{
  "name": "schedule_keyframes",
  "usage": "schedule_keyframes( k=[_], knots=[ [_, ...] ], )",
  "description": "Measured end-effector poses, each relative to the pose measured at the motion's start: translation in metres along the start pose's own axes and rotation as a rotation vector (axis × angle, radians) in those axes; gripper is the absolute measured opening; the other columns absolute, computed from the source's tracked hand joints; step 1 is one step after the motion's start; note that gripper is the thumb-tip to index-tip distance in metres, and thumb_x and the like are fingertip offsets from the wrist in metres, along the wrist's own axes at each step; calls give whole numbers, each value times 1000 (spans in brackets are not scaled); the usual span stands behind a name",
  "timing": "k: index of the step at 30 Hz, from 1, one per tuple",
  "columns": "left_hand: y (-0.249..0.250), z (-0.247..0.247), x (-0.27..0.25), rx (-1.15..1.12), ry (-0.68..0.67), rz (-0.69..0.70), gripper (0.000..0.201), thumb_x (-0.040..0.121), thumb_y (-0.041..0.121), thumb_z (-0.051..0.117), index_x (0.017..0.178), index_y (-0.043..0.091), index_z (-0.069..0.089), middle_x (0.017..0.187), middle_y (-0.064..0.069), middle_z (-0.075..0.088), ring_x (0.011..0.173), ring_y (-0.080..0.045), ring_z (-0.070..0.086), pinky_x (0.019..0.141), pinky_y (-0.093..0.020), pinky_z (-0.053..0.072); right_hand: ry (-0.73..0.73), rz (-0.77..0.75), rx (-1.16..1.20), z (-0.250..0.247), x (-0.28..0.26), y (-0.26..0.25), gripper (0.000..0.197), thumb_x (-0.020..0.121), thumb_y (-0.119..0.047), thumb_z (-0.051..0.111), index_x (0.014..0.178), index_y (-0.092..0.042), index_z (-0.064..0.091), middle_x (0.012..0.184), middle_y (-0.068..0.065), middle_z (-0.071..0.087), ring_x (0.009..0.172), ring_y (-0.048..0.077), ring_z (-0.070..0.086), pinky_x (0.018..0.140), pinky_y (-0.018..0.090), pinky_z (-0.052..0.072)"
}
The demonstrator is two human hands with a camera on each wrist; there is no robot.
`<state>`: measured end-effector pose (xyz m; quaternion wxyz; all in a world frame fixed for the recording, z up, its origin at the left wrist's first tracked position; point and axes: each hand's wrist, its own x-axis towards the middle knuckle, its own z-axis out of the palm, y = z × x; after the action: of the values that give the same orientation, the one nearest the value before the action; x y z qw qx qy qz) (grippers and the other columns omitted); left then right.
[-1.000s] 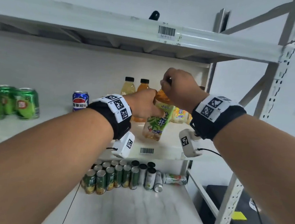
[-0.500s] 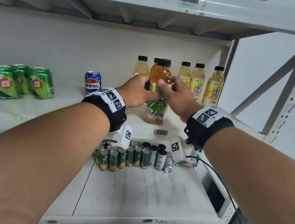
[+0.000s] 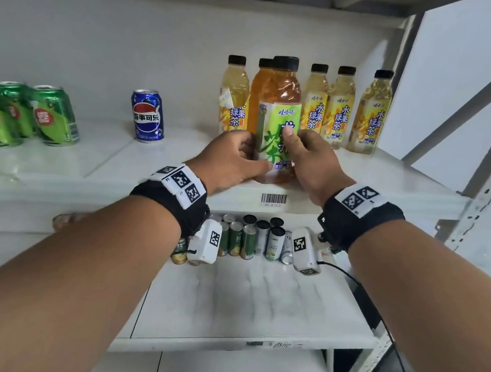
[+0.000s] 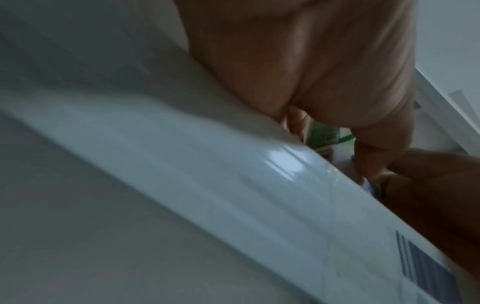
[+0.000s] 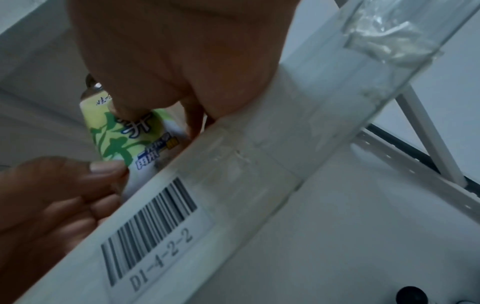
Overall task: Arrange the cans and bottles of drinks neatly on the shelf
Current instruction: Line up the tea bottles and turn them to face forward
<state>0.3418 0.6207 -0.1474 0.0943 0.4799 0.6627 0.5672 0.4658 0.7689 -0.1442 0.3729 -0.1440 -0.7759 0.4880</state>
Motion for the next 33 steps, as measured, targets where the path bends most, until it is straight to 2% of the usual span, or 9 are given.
schedule_keyframes(
  k=[5,9,10,14,18,22,25,28,33],
  knots=[
    [1,2,-2,-53,39,4,46,78,12,96,115,4,70,103,-11,81,95,-27,80,87,-50,67,33,-29,-4,0,-2,0,48,94,-67,56,96,-20,63,86,1,71,87,25,72,82,58,61],
    [1,5,-8,71,1,116,51,78,20,97,121,14,69,98,13,81,88,-4,78,78,-28,66,-27,-115,57,-5,-11,-3,31,92,-54,74,90,-23,69,69,-16,72,64,-2,68,56,17,55],
    [1,6,-9,123,-17,148,53,77,23,97,122,18,69,98,17,79,86,2,75,74,-21,62,-55,-115,82,-6,-13,-4,24,89,-47,80,86,-26,69,66,-18,70,59,-3,66,54,14,53],
    [3,6,-8,181,-42,179,58,78,27,97,129,24,69,106,6,78,93,-4,73,84,-33,65,-127,0,225,-5,-12,-8,28,85,-29,88,104,-16,72,72,-5,76,63,13,73,62,35,62],
    [1,0,-2,47,-43,78,47,82,26,94,122,29,71,107,0,81,103,-19,77,93,-47,65,-143,19,304,-5,-9,-8,20,97,-25,75,112,-11,74,97,5,81,89,22,78,74,43,65],
    [0,5,4,-6,-66,-6,53,86,28,91,131,15,67,119,-1,79,113,-19,76,104,-47,60,-116,34,311,-2,-5,-5,25,105,-27,63,117,-6,71,96,4,78,93,26,75,94,51,61],
    [3,9,4,-78,-95,-48,60,85,17,91,136,11,62,123,-4,79,116,-20,75,107,-45,58,-125,56,307,-2,-2,-5,33,108,-29,57,125,-3,67,107,12,78,101,32,75,95,51,60],
    [3,9,3,-105,-126,-56,61,83,10,92,135,11,61,117,-2,81,111,-18,77,97,-34,62,-133,68,305,-3,-2,-3,37,111,-32,51,122,-2,70,111,18,78,105,37,75,95,51,60],
    [0,8,3,-69,-43,-2,71,67,29,102,125,17,63,109,-2,82,103,-21,80,92,-44,66,-88,5,180,-1,-4,-3,45,101,-54,59,108,-11,74,99,9,79,90,28,76,84,47,63]
  ],
)
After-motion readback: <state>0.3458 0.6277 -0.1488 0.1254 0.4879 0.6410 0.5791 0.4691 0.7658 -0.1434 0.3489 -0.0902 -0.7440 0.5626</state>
